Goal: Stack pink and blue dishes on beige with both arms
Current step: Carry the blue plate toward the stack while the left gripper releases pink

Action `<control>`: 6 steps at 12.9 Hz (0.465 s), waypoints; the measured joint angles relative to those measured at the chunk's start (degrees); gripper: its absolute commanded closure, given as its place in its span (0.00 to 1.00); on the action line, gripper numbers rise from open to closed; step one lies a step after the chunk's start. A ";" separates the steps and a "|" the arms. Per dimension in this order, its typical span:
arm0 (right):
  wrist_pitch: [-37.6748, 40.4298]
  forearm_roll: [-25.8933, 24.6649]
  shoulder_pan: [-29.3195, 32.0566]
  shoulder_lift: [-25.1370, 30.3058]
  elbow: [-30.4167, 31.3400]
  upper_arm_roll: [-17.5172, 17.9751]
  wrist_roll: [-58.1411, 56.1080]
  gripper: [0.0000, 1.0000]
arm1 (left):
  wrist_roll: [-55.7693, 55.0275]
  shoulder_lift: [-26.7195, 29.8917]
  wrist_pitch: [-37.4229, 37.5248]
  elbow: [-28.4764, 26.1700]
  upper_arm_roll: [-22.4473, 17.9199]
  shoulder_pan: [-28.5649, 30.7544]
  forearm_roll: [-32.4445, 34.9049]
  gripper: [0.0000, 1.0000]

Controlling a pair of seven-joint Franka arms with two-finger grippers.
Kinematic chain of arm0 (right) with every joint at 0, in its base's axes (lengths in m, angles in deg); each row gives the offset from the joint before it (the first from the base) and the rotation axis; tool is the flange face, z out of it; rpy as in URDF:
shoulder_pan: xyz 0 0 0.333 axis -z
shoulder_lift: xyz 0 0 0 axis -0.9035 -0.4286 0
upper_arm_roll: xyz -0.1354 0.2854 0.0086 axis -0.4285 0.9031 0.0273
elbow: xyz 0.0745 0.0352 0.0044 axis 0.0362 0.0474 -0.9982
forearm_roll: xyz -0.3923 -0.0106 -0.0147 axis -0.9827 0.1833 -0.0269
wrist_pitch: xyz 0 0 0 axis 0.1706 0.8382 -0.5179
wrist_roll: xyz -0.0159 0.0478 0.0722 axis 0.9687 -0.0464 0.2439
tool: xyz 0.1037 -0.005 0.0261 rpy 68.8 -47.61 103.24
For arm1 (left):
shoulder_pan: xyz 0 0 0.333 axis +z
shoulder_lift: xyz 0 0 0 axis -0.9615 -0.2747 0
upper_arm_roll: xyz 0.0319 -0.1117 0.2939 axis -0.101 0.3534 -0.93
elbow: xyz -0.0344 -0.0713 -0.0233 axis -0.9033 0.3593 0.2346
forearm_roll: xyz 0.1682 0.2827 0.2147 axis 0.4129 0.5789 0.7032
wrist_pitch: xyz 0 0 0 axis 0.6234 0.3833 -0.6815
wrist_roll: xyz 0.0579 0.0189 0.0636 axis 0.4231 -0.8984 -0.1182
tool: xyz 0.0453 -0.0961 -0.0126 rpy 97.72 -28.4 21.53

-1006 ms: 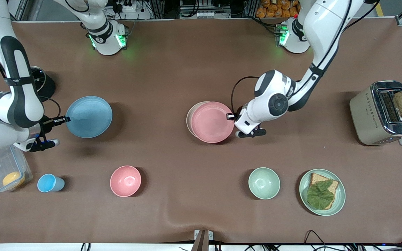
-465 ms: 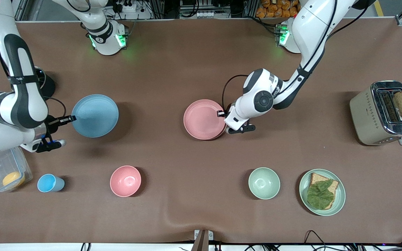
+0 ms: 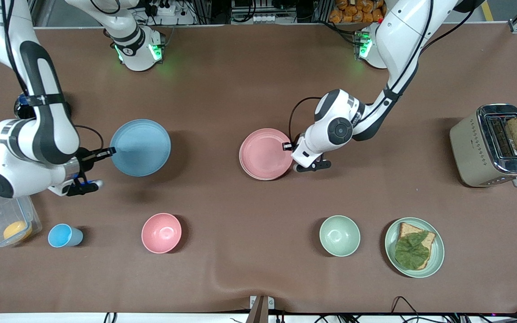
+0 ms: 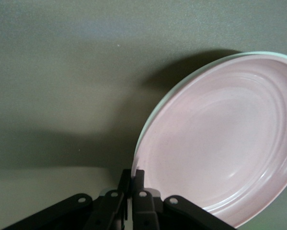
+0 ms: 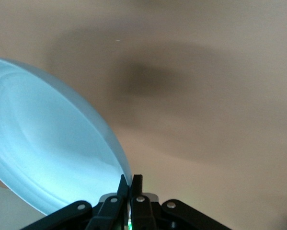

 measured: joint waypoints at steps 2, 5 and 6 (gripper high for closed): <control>0.07 1.93 -1.79 0.00 -0.04 0.03 2.56 1.00 | 0.00 0.00 -0.20 -0.07 0.00 -0.03 0.00 1.00; 0.00 5.37 -6.58 -0.02 -0.09 0.09 9.07 1.00 | 0.00 0.00 -0.48 -0.14 0.01 -0.07 0.00 0.35; -0.09 6.39 -8.36 -0.07 -0.09 0.12 10.98 1.00 | 0.00 0.00 -0.61 -0.13 0.00 -0.06 0.00 0.00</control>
